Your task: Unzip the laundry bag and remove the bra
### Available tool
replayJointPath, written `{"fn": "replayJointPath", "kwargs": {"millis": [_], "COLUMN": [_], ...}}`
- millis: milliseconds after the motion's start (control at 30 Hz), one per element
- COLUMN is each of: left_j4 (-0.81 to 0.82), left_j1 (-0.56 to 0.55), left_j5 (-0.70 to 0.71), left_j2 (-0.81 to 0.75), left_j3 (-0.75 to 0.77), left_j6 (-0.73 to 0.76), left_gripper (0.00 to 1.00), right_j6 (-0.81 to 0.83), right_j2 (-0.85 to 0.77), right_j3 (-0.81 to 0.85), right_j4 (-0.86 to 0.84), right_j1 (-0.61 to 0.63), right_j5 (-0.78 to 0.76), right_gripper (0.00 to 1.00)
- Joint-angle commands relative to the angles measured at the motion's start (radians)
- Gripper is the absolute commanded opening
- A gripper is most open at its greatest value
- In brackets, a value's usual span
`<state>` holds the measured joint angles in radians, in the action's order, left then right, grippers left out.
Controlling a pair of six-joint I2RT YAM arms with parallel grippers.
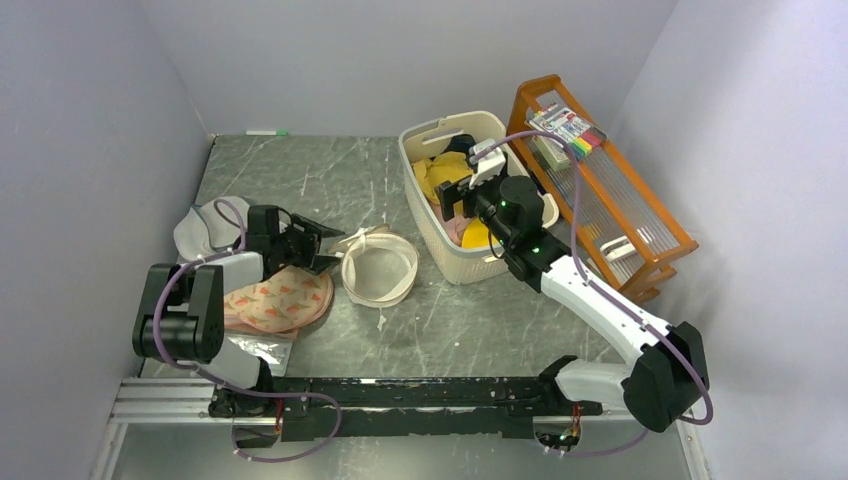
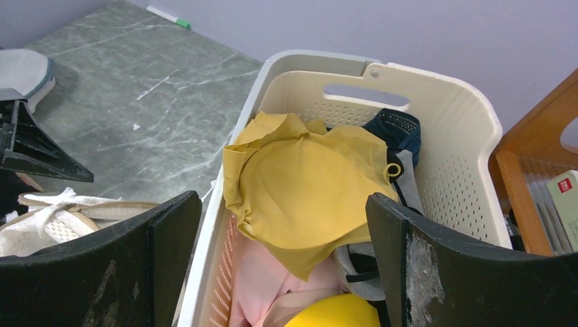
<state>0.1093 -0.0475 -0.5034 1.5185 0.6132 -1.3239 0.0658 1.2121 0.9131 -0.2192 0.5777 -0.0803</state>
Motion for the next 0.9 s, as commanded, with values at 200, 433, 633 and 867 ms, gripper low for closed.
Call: {"fn": "replayJointPath", "kwargs": {"millis": [200, 433, 633, 867], "left_j4": [0.435, 0.481, 0.351, 0.306], "left_j1": [-0.003, 0.011, 0.010, 0.008], "left_j5": [-0.002, 0.126, 0.257, 0.299], "left_j2": [0.032, -0.182, -0.434, -0.630], "left_j3": [-0.036, -0.063, -0.089, -0.105], "left_j6": [-0.095, 0.152, 0.438, 0.798], "left_gripper": [0.41, 0.16, 0.07, 0.07], "right_j6": [0.008, 0.002, 0.000, -0.009], "right_j2": [-0.038, -0.042, -0.054, -0.036], "right_j3": [-0.017, -0.007, -0.011, -0.005], "right_j4": [-0.035, -0.024, -0.025, -0.023], "right_j1": [0.005, 0.006, 0.011, 0.014], "right_j5": [-0.031, -0.067, -0.068, -0.054], "right_gripper": [0.92, 0.92, 0.92, 0.92]}}
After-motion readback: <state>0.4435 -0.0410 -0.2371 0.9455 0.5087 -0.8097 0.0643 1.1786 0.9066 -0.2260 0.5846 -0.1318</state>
